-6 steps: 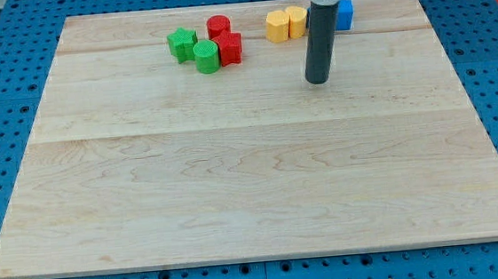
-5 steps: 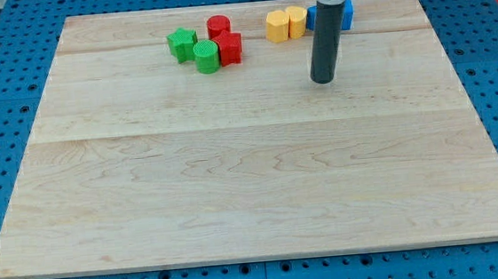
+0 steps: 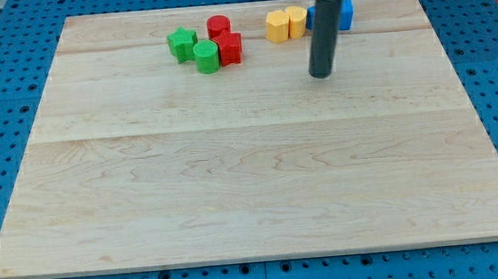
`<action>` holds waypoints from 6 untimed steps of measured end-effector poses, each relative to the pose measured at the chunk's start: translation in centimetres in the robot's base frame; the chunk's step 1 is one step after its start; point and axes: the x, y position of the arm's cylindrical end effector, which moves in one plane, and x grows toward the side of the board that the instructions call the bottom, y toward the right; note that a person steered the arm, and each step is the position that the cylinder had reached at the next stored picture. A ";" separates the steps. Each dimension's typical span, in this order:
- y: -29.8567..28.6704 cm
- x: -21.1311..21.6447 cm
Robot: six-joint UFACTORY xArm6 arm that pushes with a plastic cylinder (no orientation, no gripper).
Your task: Move your arm right to the red circle
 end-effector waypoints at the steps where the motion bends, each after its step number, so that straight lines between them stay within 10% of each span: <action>1: -2.0 -3.3; 6: -7.5 -9.9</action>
